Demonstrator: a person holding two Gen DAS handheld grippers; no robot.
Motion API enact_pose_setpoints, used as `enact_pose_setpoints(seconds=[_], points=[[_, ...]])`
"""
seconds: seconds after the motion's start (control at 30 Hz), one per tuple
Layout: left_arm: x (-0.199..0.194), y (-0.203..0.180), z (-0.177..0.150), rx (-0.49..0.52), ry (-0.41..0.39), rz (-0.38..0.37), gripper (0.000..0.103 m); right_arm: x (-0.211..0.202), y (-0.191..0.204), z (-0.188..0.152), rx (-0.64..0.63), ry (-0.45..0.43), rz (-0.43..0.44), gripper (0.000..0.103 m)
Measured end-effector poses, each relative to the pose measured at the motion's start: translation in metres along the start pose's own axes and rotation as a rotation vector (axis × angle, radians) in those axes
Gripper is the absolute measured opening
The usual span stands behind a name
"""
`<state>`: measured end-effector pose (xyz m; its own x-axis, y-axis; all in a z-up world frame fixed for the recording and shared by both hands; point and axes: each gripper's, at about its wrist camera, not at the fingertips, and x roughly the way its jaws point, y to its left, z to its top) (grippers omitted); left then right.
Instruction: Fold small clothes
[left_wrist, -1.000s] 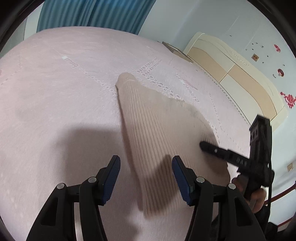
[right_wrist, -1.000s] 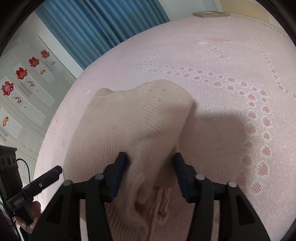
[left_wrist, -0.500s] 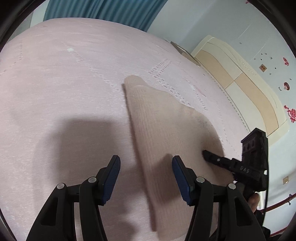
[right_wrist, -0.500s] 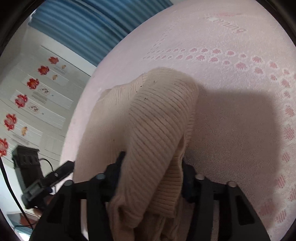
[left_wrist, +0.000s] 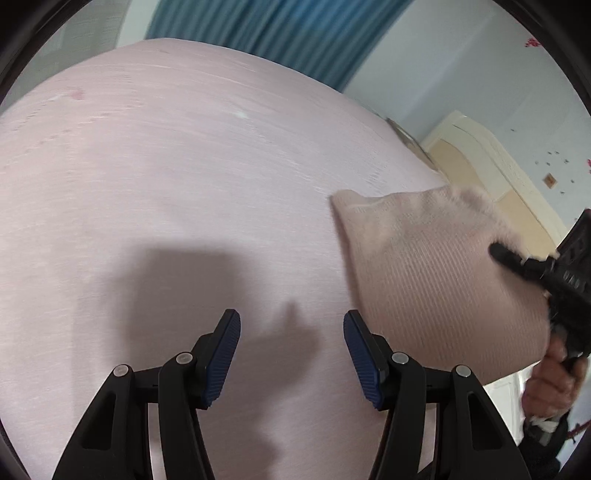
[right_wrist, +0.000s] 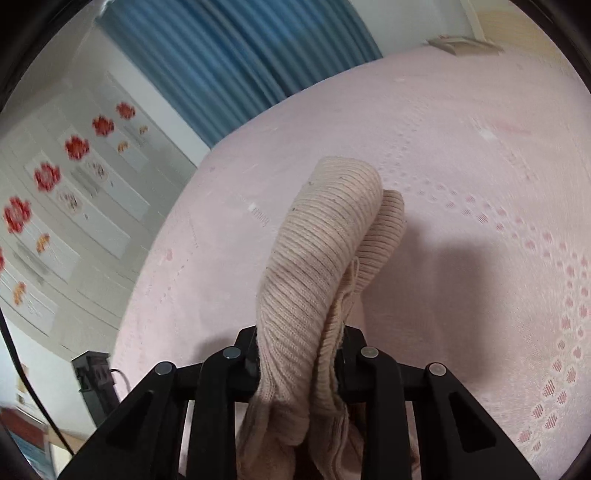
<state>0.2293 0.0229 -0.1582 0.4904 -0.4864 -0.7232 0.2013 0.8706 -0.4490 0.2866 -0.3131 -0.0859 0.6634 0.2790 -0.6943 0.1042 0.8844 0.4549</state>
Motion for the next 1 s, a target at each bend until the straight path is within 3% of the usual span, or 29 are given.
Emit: enact_pose_setpoints(seconds=[0.23, 0.33, 0.47, 0.57, 0.67, 0.8, 0.93, 1.0], points=[[-0.037, 0.040, -0.003, -0.024, -0.036, 0.039, 0.056, 0.017, 0.071, 0.008, 0.004, -0.014, 0.035, 0.026], [-0.045, 0.053, 0.000, -0.044, -0.054, 0.038, 0.056, 0.023, 0.083, 0.010, 0.061, -0.031, 0.138, 0.025], [-0.046, 0.060, 0.001, -0.051, -0.068, 0.036, 0.056, 0.046, 0.057, 0.009, 0.152, -0.025, 0.245, 0.025], [-0.039, 0.058, 0.003, -0.050, -0.067, 0.029, 0.056, 0.074, 0.013, -0.005, 0.206, 0.026, 0.217, 0.026], [-0.032, 0.054, 0.002, -0.037, -0.065, 0.026, 0.056, 0.094, -0.031, -0.023, 0.222, 0.084, 0.109, 0.027], [-0.016, 0.041, 0.002, 0.001, -0.036, 0.027, 0.056, 0.098, -0.076, -0.025, 0.227, 0.140, 0.190, 0.036], [-0.007, 0.021, -0.003, 0.031, -0.015, 0.029, 0.056, 0.070, -0.071, -0.023, 0.064, 0.104, 0.083, 0.043], [-0.004, 0.013, -0.004, 0.038, -0.015, 0.032, 0.056, 0.049, -0.062, -0.032, 0.005, 0.076, 0.077, 0.043]])
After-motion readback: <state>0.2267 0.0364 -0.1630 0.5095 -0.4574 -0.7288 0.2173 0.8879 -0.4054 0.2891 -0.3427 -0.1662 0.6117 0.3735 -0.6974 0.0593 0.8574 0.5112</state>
